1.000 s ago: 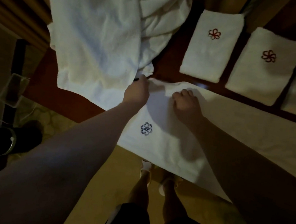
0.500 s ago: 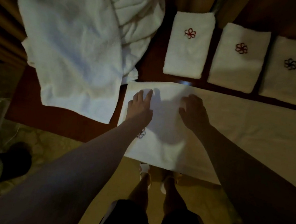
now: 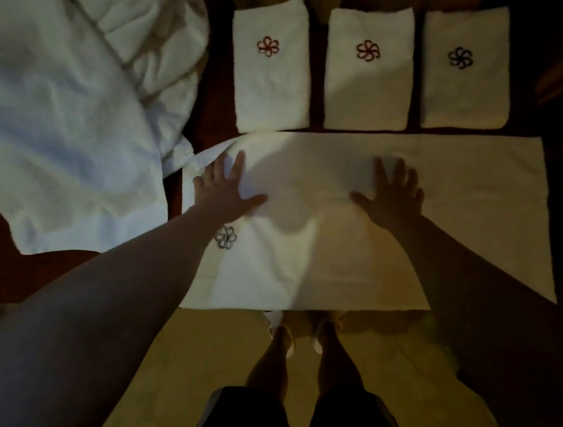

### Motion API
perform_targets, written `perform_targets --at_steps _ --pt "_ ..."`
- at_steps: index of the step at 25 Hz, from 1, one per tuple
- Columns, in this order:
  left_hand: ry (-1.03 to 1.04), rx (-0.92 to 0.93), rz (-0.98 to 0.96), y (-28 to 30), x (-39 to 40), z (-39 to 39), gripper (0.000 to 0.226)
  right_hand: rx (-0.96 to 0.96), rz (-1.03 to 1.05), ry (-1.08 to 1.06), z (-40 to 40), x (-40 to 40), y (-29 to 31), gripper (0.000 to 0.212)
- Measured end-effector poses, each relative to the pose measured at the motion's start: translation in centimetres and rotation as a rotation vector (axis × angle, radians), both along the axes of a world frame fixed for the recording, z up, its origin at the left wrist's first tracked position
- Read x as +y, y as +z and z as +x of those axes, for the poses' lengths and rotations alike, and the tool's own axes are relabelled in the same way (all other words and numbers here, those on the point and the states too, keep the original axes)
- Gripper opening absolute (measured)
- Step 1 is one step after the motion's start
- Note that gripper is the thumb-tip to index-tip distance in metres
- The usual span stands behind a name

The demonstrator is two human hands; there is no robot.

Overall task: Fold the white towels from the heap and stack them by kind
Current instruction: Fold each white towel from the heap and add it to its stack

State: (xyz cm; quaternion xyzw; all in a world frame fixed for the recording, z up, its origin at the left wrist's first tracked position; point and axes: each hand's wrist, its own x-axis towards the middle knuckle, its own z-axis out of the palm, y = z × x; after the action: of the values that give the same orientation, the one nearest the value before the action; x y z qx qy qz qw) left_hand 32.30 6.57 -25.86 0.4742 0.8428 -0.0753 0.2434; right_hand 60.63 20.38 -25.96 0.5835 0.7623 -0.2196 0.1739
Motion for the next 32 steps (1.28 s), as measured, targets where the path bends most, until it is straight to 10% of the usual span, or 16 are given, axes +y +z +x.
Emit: perform_targets --at_steps 18,25,32 --pt "0.046 -0.046 -0.031 0.2 2.6 0.8 0.130 0.095 0.187 0.059 6.7 1.6 -0.8 0.076" --pt "0.063 -0.004 0.226 1.6 0.3 11.2 0.069 0.189 0.259 0.188 8.2 0.5 0.8 0.062" --pt "0.086 -0.003 0.087 0.9 -0.7 16.0 0.079 0.095 0.194 0.335 8.8 -2.3 0.2 0.068"
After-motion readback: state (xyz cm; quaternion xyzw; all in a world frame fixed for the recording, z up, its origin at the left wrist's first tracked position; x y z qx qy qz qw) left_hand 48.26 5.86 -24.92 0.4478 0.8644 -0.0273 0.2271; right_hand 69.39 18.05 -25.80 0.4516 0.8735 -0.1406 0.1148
